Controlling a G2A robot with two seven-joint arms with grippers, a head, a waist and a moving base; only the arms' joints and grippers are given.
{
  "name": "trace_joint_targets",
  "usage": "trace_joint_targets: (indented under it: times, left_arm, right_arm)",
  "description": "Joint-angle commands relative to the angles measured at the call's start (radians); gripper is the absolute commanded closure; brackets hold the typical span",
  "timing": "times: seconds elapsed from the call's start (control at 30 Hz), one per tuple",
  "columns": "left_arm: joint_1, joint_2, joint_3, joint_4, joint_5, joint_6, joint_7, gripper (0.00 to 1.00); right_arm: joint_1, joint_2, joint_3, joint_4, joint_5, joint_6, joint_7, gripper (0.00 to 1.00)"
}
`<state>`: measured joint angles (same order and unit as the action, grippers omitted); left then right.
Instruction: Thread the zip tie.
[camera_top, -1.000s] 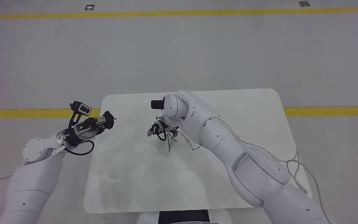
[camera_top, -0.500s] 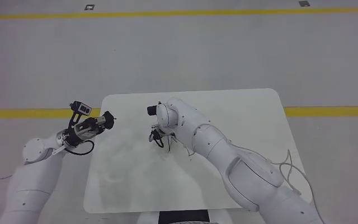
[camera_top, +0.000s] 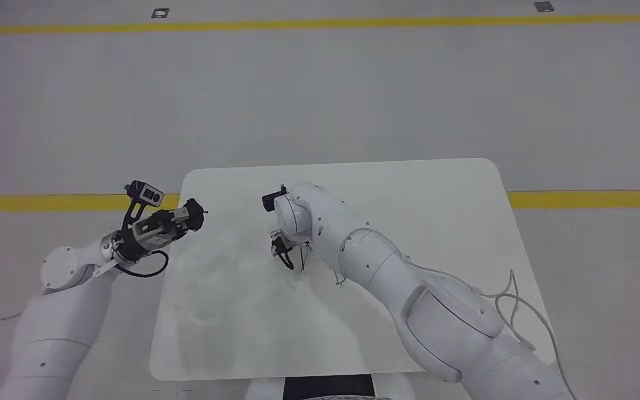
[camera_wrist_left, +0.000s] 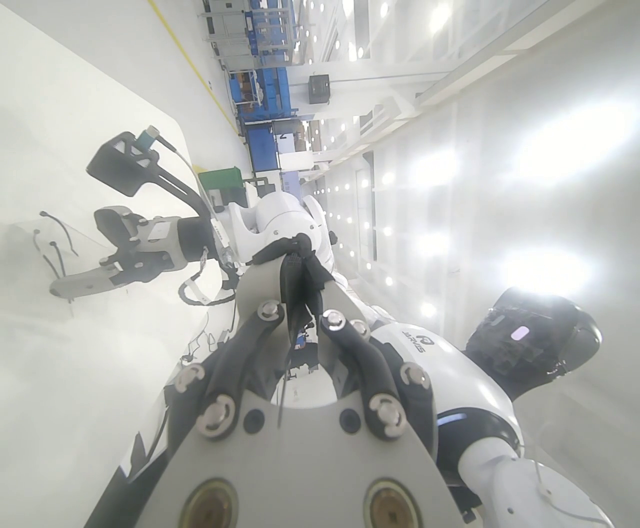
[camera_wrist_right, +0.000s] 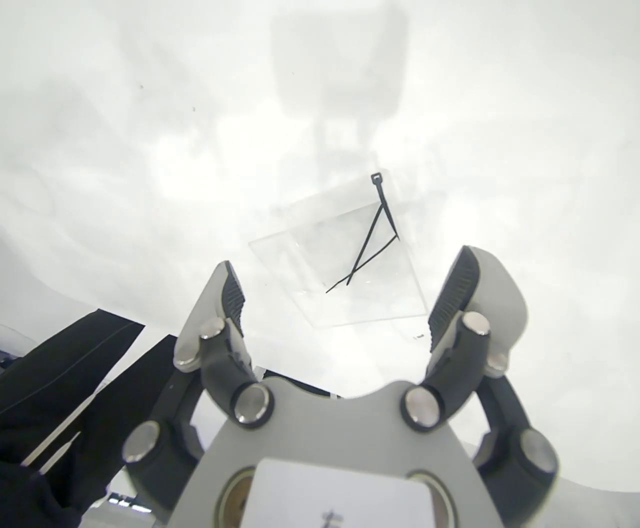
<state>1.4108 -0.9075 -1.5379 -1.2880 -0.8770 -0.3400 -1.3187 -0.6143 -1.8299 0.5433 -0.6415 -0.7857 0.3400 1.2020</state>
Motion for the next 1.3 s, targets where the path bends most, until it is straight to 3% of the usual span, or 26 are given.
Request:
trace_joint_targets:
  times: [0.0,0.07,0.2,0.47,0.6,1.1,1.27]
  left_arm:
    - [0.000,0.000,0.000,0.000,0.000,0.000,0.000,1.00]
    - [0.000,0.000,0.000,0.000,0.000,0.000,0.000,1.00]
    - [0.000,0.000,0.000,0.000,0.000,0.000,0.000,1.00]
    - [0.000,0.000,0.000,0.000,0.000,0.000,0.000,1.00]
    - [0.000,0.000,0.000,0.000,0.000,0.000,0.000,1.00]
    - [0.000,0.000,0.000,0.000,0.000,0.000,0.000,1.00]
    - [0.000,0.000,0.000,0.000,0.000,0.000,0.000,1.00]
  right_arm:
    - [-0.003,-0.003,0.009,0.001,-0.013,0.000,0.001,0.60]
    - [-0.008,-0.006,0.018,0.000,-0.022,0.000,0.000,0.68]
    - [-0.019,-0.009,0.033,-0.008,-0.048,0.000,0.004,0.74]
    - [-0.041,-0.019,0.061,-0.008,-0.101,0.000,-0.004,0.72]
    - [-0.048,-0.019,0.091,-0.028,-0.143,0.000,-0.013,0.65]
    - [-0.181,0.006,0.169,-0.327,-0.327,0.000,0.188,0.73]
    - [-0.204,0.009,0.170,-0.315,-0.320,-0.020,0.178,0.72]
